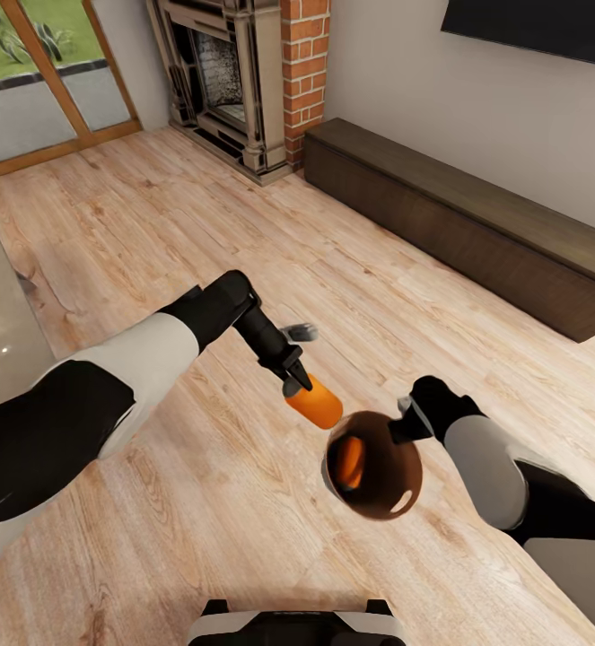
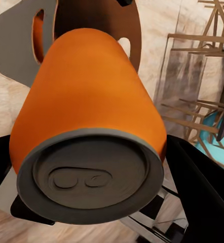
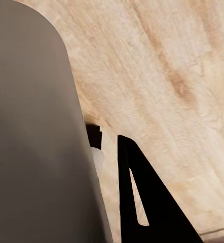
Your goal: Put the three can of soda from the living room inside the tash can in the kitchen.
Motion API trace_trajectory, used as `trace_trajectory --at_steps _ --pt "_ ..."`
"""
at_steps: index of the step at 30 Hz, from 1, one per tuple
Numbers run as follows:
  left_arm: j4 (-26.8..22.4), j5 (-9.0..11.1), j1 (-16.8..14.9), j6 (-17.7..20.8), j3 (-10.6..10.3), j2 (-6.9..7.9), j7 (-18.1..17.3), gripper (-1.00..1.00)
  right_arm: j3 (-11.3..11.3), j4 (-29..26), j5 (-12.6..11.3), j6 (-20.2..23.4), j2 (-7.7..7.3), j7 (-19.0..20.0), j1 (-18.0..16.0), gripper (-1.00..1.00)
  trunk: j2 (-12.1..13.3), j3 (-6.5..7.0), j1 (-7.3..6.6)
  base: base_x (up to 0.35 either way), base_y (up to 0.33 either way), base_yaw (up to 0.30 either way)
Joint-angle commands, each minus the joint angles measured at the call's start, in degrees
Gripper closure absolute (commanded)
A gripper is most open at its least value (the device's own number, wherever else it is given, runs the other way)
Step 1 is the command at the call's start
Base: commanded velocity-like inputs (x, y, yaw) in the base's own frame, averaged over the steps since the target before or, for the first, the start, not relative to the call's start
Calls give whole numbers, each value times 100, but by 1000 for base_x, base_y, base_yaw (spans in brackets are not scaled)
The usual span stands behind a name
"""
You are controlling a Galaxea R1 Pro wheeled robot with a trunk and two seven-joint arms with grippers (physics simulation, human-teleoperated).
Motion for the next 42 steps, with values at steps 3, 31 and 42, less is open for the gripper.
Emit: trace_trajectory --at_steps 3,31,42 --pt "-67 1 0 0 3 -7 0 100 -41 64 -72 11 8 -67 -2 100 -1 0 -1 0 0 0" --pt "-1123 -457 1061 0 3 -59 0 100 -24 -31 -21 680 453 -155 -68 100 -1 0 -1 0 0 0" --pt "-1512 -503 1503 0 7 -59 156 100 -8 -224 -30 878 747 -152 -205 100 -1 0 -1 0 0 0"
